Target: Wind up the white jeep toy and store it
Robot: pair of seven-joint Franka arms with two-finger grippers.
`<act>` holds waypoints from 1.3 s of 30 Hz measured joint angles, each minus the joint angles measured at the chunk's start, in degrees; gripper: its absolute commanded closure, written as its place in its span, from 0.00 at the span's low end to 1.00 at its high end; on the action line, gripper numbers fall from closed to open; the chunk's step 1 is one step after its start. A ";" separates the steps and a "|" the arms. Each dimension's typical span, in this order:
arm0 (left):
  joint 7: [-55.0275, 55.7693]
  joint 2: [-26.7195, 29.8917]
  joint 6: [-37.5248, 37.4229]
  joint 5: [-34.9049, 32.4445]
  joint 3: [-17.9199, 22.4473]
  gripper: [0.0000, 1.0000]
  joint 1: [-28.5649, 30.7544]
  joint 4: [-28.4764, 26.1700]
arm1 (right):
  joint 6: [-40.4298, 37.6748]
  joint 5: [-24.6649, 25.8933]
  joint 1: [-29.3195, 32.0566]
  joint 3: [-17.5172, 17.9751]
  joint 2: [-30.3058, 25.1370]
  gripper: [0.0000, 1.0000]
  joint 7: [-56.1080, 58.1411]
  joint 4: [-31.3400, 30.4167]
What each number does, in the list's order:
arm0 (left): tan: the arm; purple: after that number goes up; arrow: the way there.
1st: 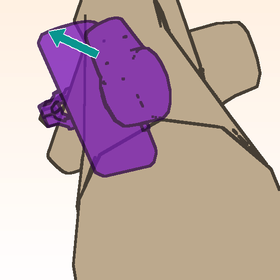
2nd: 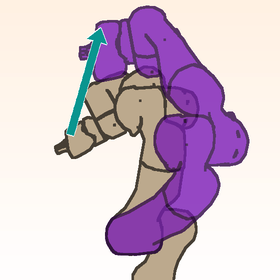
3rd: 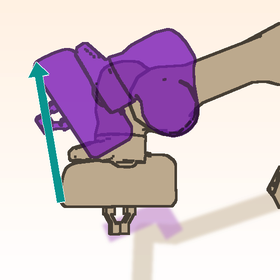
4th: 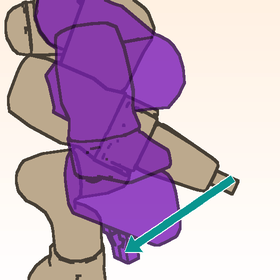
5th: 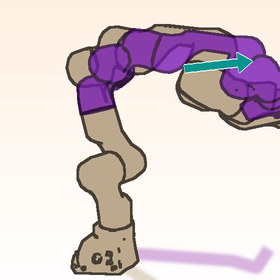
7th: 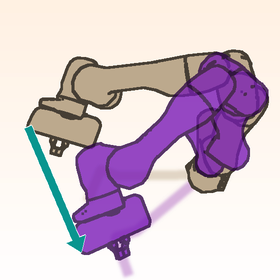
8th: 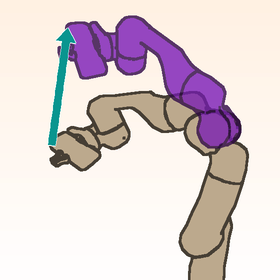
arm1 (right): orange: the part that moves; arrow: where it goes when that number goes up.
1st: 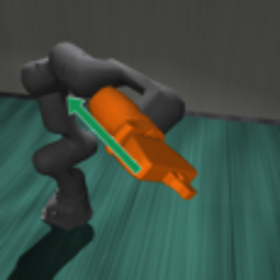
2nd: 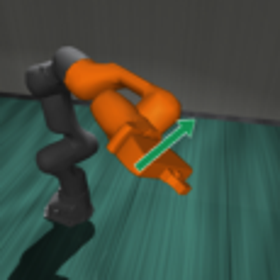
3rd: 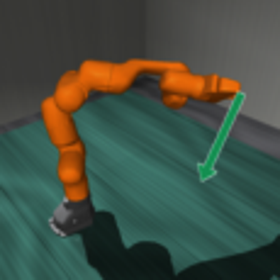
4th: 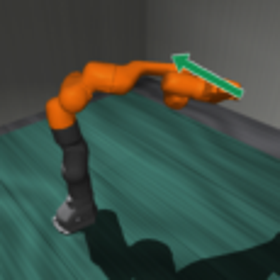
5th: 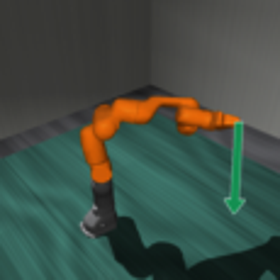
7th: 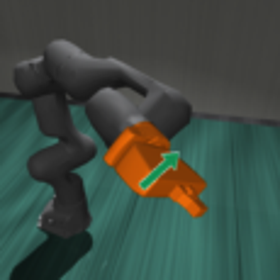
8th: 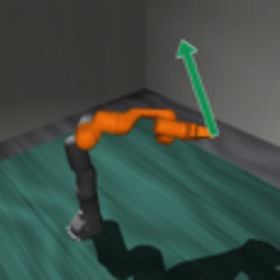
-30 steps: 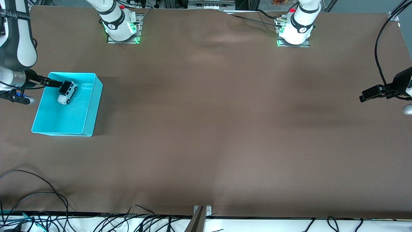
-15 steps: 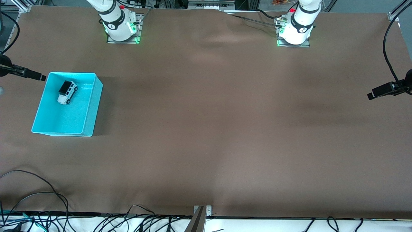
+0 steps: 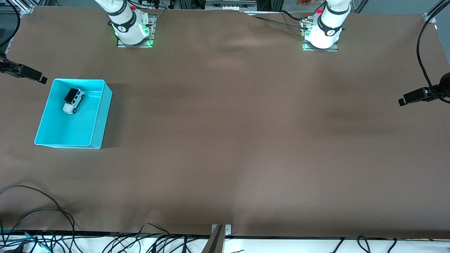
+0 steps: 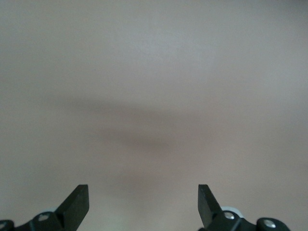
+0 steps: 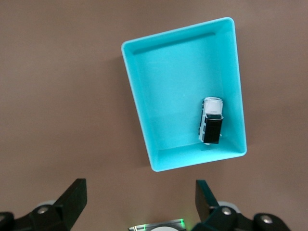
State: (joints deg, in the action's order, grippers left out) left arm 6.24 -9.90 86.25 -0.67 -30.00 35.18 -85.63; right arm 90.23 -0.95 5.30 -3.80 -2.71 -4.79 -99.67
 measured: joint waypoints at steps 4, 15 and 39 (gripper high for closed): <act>0.00 0.09 -1.35 -0.10 -0.64 0.00 -0.52 0.00 | -1.42 -0.01 -0.01 3.39 -0.06 0.00 -2.52 2.78; 0.10 2.59 -4.76 -1.40 -2.46 0.00 -1.31 0.32 | -1.72 -0.01 -0.03 7.69 0.10 0.00 -3.76 5.93; 0.10 5.54 -1.15 -0.81 -1.87 0.00 -0.74 0.03 | -0.02 0.73 -2.24 8.25 1.45 0.00 1.10 5.45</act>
State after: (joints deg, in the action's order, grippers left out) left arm 6.34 -4.36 85.10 -1.47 -31.86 34.43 -85.60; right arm 90.22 -0.22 3.05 4.45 -1.26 -3.69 -94.22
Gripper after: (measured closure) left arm 0.000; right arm 0.000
